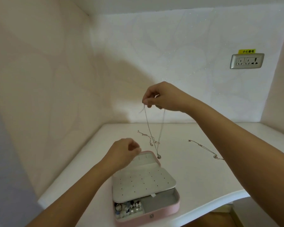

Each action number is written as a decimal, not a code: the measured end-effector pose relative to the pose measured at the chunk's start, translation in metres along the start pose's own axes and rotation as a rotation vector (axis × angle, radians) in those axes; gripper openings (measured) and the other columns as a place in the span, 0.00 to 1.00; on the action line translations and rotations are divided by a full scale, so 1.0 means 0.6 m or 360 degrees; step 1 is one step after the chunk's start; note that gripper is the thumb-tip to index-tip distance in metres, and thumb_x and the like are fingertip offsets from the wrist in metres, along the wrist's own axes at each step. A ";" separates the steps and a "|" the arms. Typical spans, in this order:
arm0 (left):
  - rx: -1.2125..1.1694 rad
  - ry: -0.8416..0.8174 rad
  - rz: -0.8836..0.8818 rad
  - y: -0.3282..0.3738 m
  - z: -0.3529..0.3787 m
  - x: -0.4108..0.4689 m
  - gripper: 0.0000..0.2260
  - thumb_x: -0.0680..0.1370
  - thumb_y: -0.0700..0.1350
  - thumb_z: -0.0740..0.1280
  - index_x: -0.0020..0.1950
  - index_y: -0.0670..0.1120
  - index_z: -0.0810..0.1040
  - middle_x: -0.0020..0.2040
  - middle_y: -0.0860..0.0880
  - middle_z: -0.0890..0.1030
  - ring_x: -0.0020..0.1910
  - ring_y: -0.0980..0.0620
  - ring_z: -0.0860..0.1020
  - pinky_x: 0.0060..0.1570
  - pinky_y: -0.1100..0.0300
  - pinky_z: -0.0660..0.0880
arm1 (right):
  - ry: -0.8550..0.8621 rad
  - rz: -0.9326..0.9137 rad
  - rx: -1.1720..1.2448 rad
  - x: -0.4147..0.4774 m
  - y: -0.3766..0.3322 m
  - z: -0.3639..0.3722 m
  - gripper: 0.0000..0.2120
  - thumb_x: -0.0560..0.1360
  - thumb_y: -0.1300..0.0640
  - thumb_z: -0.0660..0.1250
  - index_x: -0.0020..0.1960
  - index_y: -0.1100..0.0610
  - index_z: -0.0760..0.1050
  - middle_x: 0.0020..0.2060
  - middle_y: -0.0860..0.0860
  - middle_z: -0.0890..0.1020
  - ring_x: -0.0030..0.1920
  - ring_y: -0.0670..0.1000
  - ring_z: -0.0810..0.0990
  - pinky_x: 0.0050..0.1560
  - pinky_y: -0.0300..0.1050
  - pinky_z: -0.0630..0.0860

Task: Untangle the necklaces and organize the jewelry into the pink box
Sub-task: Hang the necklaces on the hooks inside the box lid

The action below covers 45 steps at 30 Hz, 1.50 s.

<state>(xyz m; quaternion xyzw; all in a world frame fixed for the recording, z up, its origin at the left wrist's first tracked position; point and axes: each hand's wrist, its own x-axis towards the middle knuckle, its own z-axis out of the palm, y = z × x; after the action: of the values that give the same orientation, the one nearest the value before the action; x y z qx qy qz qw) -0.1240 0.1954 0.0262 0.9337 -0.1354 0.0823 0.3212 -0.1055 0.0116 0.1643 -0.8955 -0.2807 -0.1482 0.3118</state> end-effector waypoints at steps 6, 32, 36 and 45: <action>0.0567 -0.0094 -0.0293 -0.051 0.021 -0.043 0.15 0.77 0.60 0.61 0.55 0.53 0.78 0.53 0.49 0.72 0.58 0.48 0.66 0.50 0.60 0.66 | 0.0070 -0.0010 0.0150 0.028 -0.025 0.005 0.03 0.74 0.60 0.69 0.43 0.57 0.81 0.34 0.48 0.84 0.38 0.51 0.74 0.39 0.46 0.69; 0.0135 0.0678 0.0143 -0.087 0.062 -0.059 0.06 0.76 0.54 0.66 0.42 0.55 0.72 0.43 0.62 0.63 0.48 0.57 0.61 0.48 0.64 0.55 | -0.0025 0.0013 0.0396 0.058 -0.035 0.049 0.04 0.75 0.62 0.69 0.47 0.62 0.82 0.38 0.52 0.85 0.24 0.42 0.70 0.27 0.30 0.67; 0.0104 0.0768 0.0221 -0.092 0.065 -0.060 0.06 0.75 0.54 0.68 0.42 0.54 0.75 0.44 0.62 0.64 0.47 0.57 0.61 0.48 0.64 0.54 | -0.0039 0.0013 0.0368 0.057 -0.039 0.056 0.04 0.75 0.62 0.69 0.48 0.62 0.81 0.38 0.51 0.85 0.25 0.41 0.72 0.27 0.30 0.67; 0.0075 0.0783 0.0259 -0.095 0.065 -0.060 0.09 0.75 0.58 0.65 0.41 0.54 0.76 0.44 0.62 0.65 0.47 0.57 0.61 0.51 0.69 0.55 | -0.0057 -0.0005 0.0424 0.046 -0.032 0.082 0.03 0.74 0.63 0.71 0.47 0.61 0.82 0.35 0.50 0.82 0.28 0.44 0.76 0.30 0.35 0.73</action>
<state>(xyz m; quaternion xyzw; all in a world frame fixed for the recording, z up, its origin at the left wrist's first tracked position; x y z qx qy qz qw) -0.1379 0.2216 -0.0456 0.8788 -0.1260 0.3356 0.3150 -0.0902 0.0671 0.1483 -0.8483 -0.3048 -0.0940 0.4226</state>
